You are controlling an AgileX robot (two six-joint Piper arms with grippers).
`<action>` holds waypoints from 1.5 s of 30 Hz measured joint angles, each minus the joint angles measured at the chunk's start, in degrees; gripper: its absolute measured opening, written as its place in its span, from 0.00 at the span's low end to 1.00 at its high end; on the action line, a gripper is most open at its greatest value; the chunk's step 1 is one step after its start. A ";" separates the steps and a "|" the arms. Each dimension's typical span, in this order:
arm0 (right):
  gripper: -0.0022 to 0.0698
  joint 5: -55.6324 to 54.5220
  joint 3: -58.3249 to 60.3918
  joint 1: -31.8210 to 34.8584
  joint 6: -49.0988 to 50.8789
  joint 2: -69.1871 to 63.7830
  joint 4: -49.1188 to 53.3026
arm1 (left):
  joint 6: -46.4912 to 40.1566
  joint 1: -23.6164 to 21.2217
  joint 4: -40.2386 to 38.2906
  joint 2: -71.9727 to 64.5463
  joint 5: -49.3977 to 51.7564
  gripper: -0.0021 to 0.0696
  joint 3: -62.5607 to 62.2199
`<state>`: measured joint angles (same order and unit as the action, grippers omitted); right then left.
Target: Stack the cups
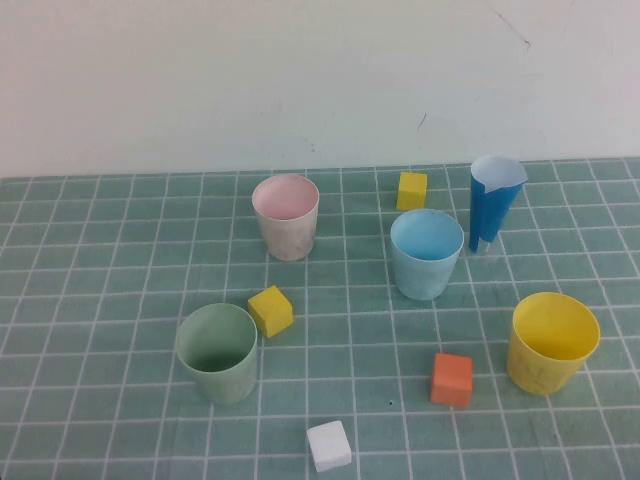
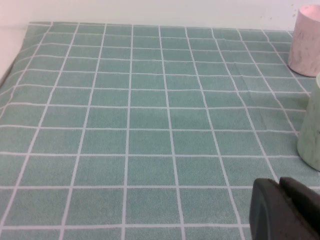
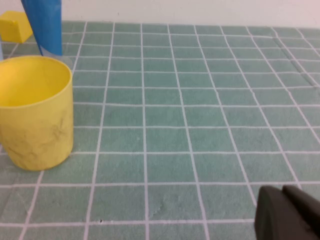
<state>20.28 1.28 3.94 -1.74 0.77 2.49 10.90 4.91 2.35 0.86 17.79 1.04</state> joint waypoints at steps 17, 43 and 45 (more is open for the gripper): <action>0.03 0.00 0.00 0.00 0.01 0.00 0.00 | -1.66 0.00 2.40 0.00 0.10 0.03 0.00; 0.03 -9.63 0.37 0.00 -2.33 0.00 0.54 | -2.63 0.00 7.49 0.00 -14.17 0.03 0.12; 0.03 -16.39 0.37 0.00 -2.33 0.00 0.54 | -2.91 0.00 8.89 0.00 -22.81 0.03 0.12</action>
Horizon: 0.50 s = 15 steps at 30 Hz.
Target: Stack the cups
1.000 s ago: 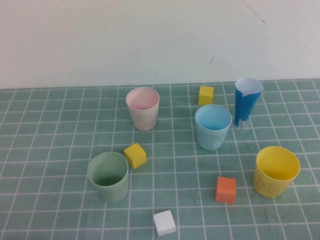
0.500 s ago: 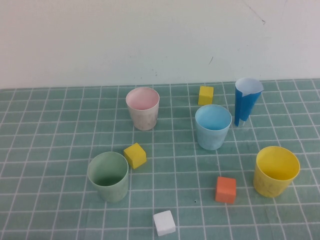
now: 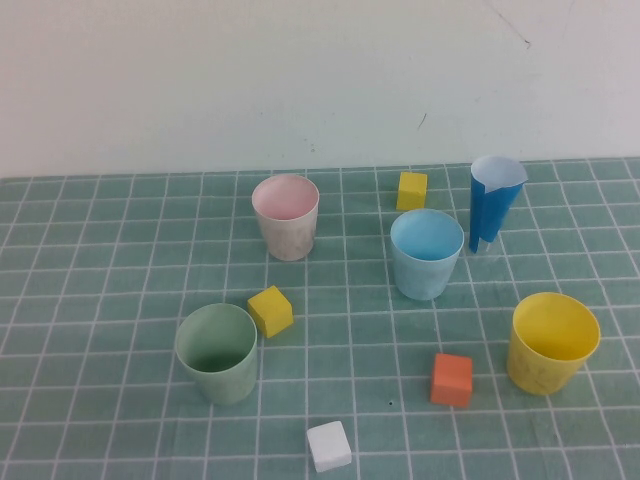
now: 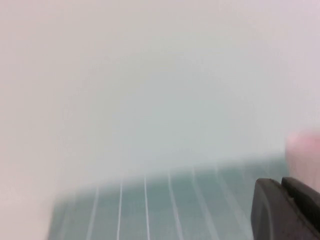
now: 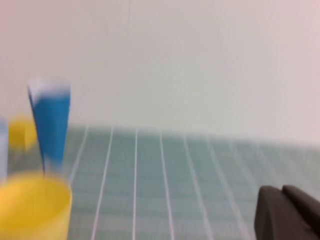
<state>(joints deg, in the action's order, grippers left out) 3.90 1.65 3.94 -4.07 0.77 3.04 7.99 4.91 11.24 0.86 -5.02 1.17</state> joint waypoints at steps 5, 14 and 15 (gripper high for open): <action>0.03 -17.61 0.00 0.00 0.08 0.00 0.00 | -0.10 0.00 0.95 0.00 -18.20 0.03 0.00; 0.03 -27.43 0.00 0.00 -1.08 0.00 0.00 | 2.11 0.00 -2.25 0.00 -29.96 0.03 0.00; 0.03 -27.95 0.00 0.00 -1.18 0.00 0.00 | 3.59 0.00 -3.75 0.00 -30.13 0.03 0.00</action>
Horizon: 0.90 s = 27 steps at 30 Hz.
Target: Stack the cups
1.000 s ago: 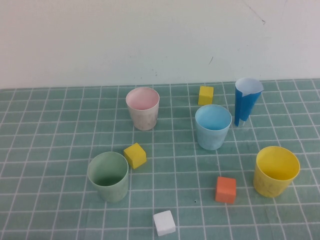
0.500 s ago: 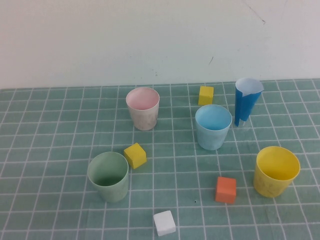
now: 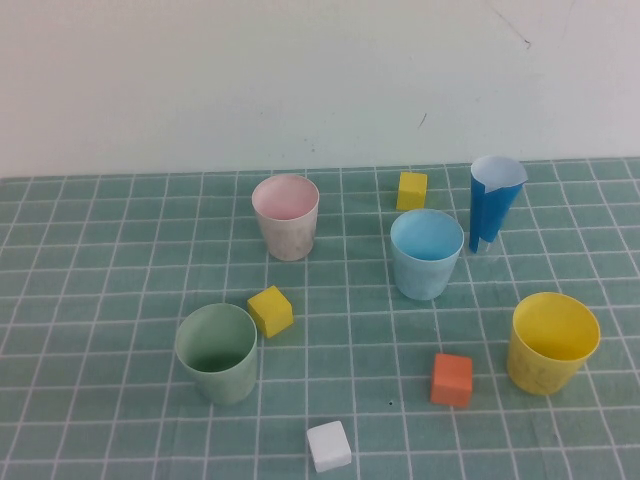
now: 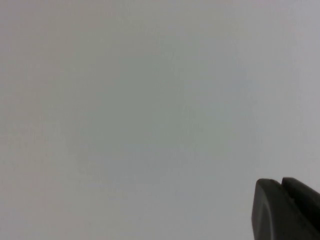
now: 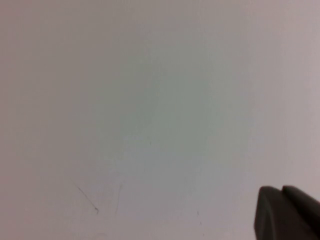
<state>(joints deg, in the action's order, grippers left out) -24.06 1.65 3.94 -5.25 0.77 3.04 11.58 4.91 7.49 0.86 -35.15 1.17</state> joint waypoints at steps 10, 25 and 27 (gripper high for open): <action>0.03 21.55 -9.70 0.00 -0.67 0.00 0.93 | 3.20 0.00 -8.14 -3.92 36.81 0.03 -21.93; 0.03 59.42 -28.50 0.00 -25.36 -27.37 -11.17 | -23.14 0.00 -26.67 -49.57 70.01 0.03 -44.40; 0.03 59.90 -28.54 0.00 -29.22 -29.95 -15.30 | -28.08 0.00 -30.90 -55.27 70.27 0.03 -45.35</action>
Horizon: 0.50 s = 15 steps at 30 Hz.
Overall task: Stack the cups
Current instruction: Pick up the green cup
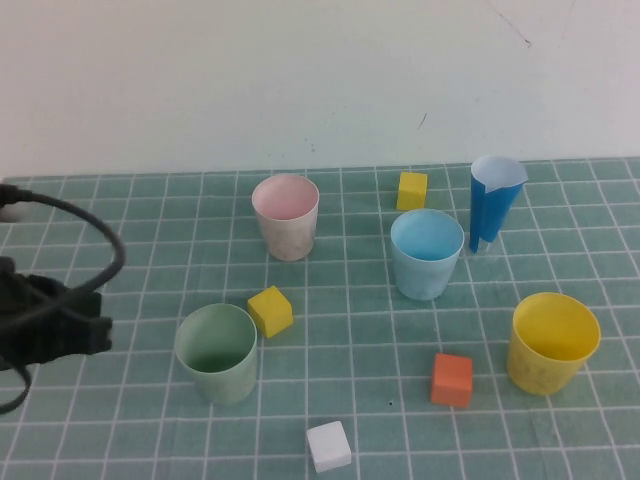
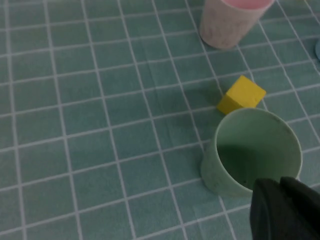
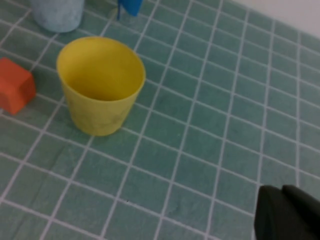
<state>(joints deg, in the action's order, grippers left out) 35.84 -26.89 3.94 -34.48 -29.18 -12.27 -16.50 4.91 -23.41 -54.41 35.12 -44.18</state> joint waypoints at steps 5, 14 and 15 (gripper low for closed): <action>0.03 0.52 0.00 0.00 -6.08 -2.50 -4.92 | -6.88 0.00 -5.12 -10.69 -0.25 0.04 -2.12; 0.03 0.61 -0.09 0.00 -8.44 -2.55 -5.35 | -13.32 0.00 -8.27 -21.67 -1.18 0.58 -8.46; 0.03 0.61 -0.09 0.00 -8.58 -2.55 -5.35 | -13.73 0.00 -8.54 -22.97 0.08 0.64 -9.55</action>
<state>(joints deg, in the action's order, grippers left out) 36.45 -26.99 3.94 -43.05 -31.73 -17.62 -30.23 4.91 -31.95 -77.38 35.20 -53.73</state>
